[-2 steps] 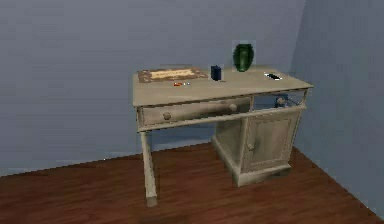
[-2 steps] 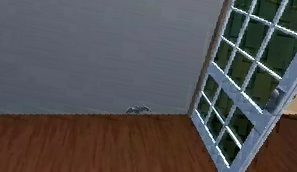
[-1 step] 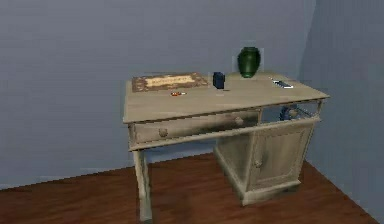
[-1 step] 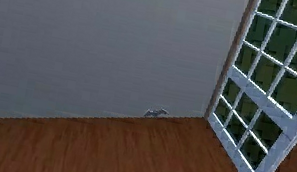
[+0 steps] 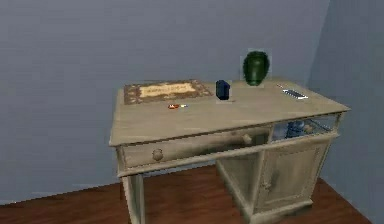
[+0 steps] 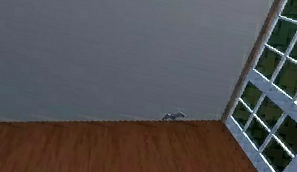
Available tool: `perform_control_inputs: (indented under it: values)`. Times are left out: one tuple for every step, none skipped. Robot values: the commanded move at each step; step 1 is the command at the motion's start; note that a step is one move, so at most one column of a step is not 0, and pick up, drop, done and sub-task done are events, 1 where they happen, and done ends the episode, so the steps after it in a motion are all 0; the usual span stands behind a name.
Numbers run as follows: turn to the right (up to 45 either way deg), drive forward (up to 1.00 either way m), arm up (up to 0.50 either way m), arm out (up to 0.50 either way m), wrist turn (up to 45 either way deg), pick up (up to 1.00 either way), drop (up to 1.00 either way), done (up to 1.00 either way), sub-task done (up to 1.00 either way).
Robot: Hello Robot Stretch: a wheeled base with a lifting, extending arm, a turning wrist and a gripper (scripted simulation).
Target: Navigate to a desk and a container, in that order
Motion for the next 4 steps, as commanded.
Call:
perform_control_inputs:
  values:
    - [45.0,0.00,0.00,0.00,0.0,0.00,0.00,0.00,0.00]
    - [6.0,0.00,0.00,0.00,0.0,0.00,0.00,0.00,0.00]
    - [0.0,0.45,0.00,0.00,0.0,0.00,0.00,0.00,0.00]
    - [-45.0,0.00,0.00,0.00,0.0,0.00,0.00,0.00,0.00]
